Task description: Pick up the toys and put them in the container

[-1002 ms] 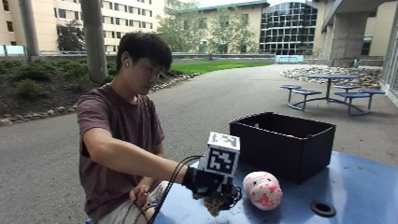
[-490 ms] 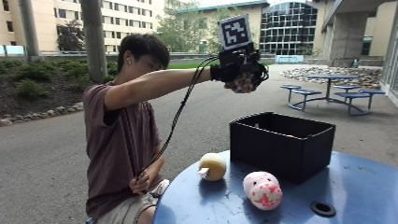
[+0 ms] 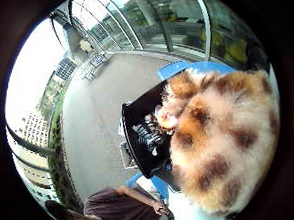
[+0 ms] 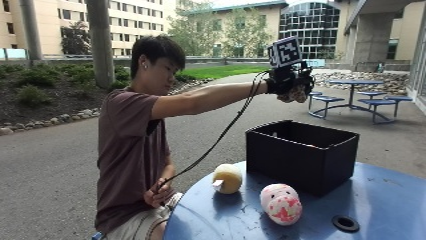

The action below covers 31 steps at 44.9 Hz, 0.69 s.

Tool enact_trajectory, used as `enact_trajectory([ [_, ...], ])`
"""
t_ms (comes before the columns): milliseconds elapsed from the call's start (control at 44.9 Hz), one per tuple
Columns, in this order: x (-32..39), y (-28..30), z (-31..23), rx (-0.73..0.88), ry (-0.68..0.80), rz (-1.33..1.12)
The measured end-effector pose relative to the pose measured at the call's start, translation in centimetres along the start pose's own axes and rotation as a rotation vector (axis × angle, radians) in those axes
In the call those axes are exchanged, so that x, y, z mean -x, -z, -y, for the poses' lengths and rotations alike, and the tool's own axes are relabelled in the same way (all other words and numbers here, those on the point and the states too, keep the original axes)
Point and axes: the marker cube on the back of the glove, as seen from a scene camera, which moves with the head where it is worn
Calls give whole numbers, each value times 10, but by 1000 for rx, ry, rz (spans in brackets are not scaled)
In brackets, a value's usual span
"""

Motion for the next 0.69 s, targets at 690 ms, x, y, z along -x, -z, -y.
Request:
enact_trajectory([
  [690, 2, -76, 14, 379, -218, -52],
])
